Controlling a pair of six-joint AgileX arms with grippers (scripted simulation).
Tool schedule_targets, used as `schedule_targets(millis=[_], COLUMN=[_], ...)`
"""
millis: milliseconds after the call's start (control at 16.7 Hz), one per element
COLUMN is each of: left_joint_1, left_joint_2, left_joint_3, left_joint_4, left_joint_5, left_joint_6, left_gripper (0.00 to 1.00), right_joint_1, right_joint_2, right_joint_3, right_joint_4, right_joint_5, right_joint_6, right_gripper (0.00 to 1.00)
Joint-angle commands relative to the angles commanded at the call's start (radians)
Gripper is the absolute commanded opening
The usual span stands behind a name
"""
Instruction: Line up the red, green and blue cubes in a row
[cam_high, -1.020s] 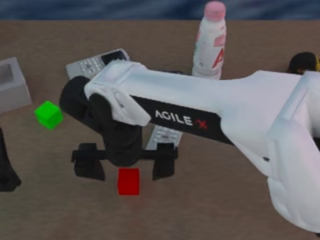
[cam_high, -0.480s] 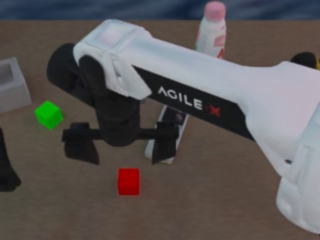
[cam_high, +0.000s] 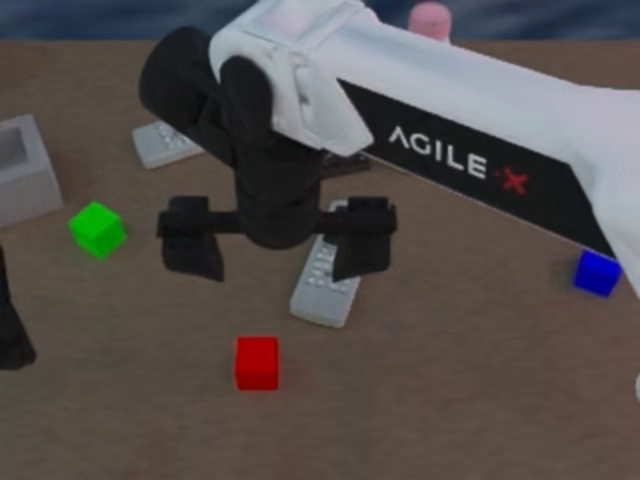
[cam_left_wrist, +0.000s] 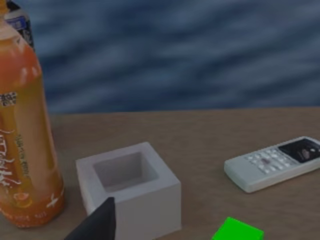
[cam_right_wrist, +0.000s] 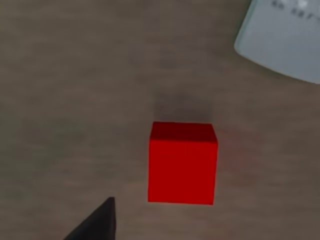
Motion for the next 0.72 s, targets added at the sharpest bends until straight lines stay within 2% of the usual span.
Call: schedule_targets(millis=[180,420,720], left_joint_1=[-0.008,-0.019,-0.037], left_joint_2=[0.189,0.547,1.067], left_joint_3=[0.169,0.458,0.856], left_joint_4=[-0.108,-0.305,-0.596], left_joint_5=[0.001,-0.003,-0.010], left_joint_6=[0.049,0.136,0.264], left_gripper=[1.00,1.00,1.00], right_joint_1=[-0.085,-0.237,-0.463], right_joint_2=[-0.219,-0.633,-1.231], right_joint_3=[-0.180,-0.527,-1.081], right_joint_4=[0.112,0.307,0.597], right_joint_5=[0.042,0.087,0.102], right_joint_6=[-0.097,-0.261,-0.494], right_gripper=[1.00,1.00,1.00])
